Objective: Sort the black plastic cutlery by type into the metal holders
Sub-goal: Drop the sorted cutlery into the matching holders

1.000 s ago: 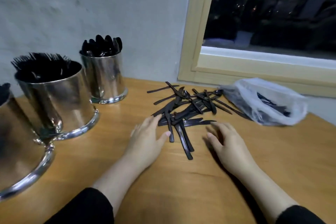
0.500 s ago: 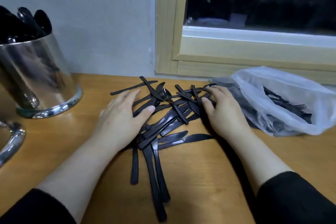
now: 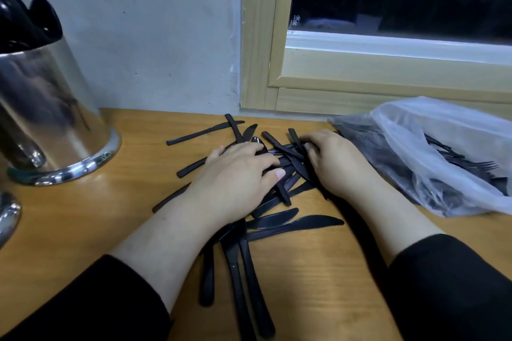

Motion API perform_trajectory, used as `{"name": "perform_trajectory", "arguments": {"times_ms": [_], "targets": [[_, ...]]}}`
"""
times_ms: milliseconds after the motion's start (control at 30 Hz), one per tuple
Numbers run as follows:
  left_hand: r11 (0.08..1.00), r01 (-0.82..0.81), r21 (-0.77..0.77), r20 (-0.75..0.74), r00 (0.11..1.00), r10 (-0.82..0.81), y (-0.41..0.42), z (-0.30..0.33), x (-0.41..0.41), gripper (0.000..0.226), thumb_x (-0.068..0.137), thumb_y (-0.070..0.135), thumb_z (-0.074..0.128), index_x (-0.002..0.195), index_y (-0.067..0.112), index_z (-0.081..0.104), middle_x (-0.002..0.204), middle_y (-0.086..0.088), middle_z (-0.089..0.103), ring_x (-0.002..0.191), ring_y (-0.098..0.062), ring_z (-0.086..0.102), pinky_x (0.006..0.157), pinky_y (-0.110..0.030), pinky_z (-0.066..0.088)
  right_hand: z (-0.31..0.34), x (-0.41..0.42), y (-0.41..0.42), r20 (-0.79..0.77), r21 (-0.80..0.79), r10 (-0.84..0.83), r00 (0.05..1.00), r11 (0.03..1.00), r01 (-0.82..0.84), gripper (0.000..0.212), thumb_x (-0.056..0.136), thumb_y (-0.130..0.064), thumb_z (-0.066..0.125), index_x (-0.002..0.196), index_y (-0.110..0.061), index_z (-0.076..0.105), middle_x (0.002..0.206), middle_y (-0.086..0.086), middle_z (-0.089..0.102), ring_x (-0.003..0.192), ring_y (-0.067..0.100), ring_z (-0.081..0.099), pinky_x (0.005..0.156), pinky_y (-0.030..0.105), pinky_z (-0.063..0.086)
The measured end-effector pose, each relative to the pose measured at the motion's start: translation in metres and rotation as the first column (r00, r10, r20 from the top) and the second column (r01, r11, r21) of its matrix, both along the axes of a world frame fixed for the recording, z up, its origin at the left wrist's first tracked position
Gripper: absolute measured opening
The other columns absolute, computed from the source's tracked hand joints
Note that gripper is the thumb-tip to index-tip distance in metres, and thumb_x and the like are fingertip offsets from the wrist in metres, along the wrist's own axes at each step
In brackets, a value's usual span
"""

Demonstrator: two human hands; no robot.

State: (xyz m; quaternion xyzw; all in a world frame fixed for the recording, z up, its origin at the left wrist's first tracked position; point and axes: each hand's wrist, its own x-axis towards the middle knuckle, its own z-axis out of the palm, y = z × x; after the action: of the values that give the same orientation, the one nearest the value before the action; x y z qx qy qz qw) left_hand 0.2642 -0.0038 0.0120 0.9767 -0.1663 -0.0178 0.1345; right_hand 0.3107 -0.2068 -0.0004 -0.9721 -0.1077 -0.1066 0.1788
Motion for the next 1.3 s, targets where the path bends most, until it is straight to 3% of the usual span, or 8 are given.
{"name": "perform_trajectory", "arguments": {"times_ms": [200, 300, 467, 600, 833, 1033, 1167, 1300], "targets": [[0.994, 0.011, -0.107, 0.101, 0.995, 0.0, 0.012, 0.004, -0.033, 0.027, 0.105, 0.042, 0.053, 0.121, 0.031, 0.071, 0.144, 0.017, 0.052, 0.128, -0.011, 0.049, 0.105, -0.029, 0.031, -0.003, -0.038, 0.0, 0.061, 0.002, -0.032, 0.998, 0.999, 0.032, 0.031, 0.097, -0.008, 0.052, 0.119, -0.019, 0.071, 0.115, 0.001, 0.067, 0.11, 0.027, 0.058, 0.094, 0.042, 0.046], [0.979, -0.018, -0.203, 0.115, 0.992, 0.042, 0.017, 0.001, -0.049, 0.026, 0.101, 0.037, 0.062, 0.126, 0.032, 0.065, 0.141, 0.019, 0.047, 0.126, -0.012, 0.049, 0.106, -0.032, 0.039, -0.003, -0.058, -0.001, 0.075, 0.004, -0.03, 0.997, 1.0, 0.03, 0.028, 0.095, -0.01, 0.057, 0.116, -0.021, 0.072, 0.115, -0.002, 0.069, 0.111, 0.026, 0.059, 0.096, 0.048, 0.047], [0.964, -0.141, -0.226, 0.157, 0.971, 0.178, 0.024, 0.001, -0.064, 0.06, 0.1, 0.033, 0.064, 0.155, 0.026, 0.042, 0.139, 0.007, 0.046, 0.127, -0.014, 0.045, 0.101, -0.025, 0.033, -0.003, -0.073, -0.007, 0.119, 0.036, -0.042, 0.992, 0.999, 0.038, 0.03, 0.089, -0.003, 0.062, 0.113, -0.017, 0.074, 0.111, 0.001, 0.071, 0.11, 0.028, 0.06, 0.094, 0.051, 0.048], [0.954, -0.259, -0.152, 0.186, 0.94, 0.285, 0.025, 0.002, -0.066, 0.052, 0.098, 0.041, 0.064, 0.145, 0.02, 0.054, 0.128, 0.001, 0.054, 0.121, -0.021, 0.047, 0.101, -0.036, 0.033, 0.001, -0.074, -0.011, 0.284, 0.101, -0.093, 0.954, 0.993, 0.066, 0.03, 0.083, 0.0, 0.067, 0.107, -0.015, 0.075, 0.103, 0.006, 0.068, 0.101, 0.036, 0.059, 0.088, 0.056, 0.048], [0.94, -0.309, -0.141, 0.203, 0.921, 0.333, 0.029, -0.001, -0.062, 0.038, 0.102, 0.038, 0.059, 0.135, 0.019, 0.063, 0.113, 0.001, 0.063, 0.113, -0.024, 0.051, 0.094, -0.036, 0.033, 0.008, -0.075, -0.001, 0.447, 0.176, -0.012, 0.894, 0.982, -0.074, 0.039, 0.079, 0.016, 0.065, 0.109, -0.005, 0.076, 0.107, 0.008, 0.068, 0.104, 0.031, 0.061, 0.095, 0.02, 0.037], [0.917, -0.258, -0.304, 0.224, 0.916, 0.332, 0.029, -0.004, -0.059, 0.034, 0.102, 0.022, 0.062, 0.136, 0.019, 0.064, 0.102, 0.003, 0.065, 0.106, -0.022, 0.054, 0.091, -0.032, 0.038, 0.013, -0.084, 0.018, 0.466, 0.176, 0.169, 0.869, 0.944, -0.278, 0.033, 0.086, 0.005, 0.069, 0.115, -0.008, 0.075, 0.116, 0.004, 0.072, 0.11, 0.02, 0.066, 0.101, 0.029, 0.048], [0.735, -0.261, -0.625, 0.147, 0.886, 0.439, 0.029, 0.002, -0.061, 0.032, 0.101, 0.019, 0.065, 0.132, 0.018, 0.069, 0.1, 0.009, 0.066, 0.099, -0.012, 0.06, 0.087, -0.019, 0.047, 0.015, -0.088, 0.022, 0.481, 0.188, 0.233, 0.845, 0.914, -0.359, 0.029, 0.089, 0.001, 0.068, 0.115, -0.011, 0.075, 0.117, -0.001, 0.07, 0.111, 0.014, 0.065, 0.102, 0.021, 0.046], [0.305, -0.29, -0.907, -0.136, 0.888, 0.439, 0.031, 0.013, -0.064, 0.01, 0.102, 0.02, 0.063, 0.108, 0.019, 0.071, 0.086, -0.002, 0.069, 0.063, -0.013, 0.065, 0.058, -0.029, 0.056, 0.018, -0.095, 0.031, 0.558, 0.179, 0.261, 0.787, 0.889, -0.422, 0.027, 0.097, -0.009, 0.059, 0.119, -0.009, 0.074, 0.121, 0.005, 0.067, 0.11, 0.02, 0.065, 0.096, 0.031, 0.052]]}}
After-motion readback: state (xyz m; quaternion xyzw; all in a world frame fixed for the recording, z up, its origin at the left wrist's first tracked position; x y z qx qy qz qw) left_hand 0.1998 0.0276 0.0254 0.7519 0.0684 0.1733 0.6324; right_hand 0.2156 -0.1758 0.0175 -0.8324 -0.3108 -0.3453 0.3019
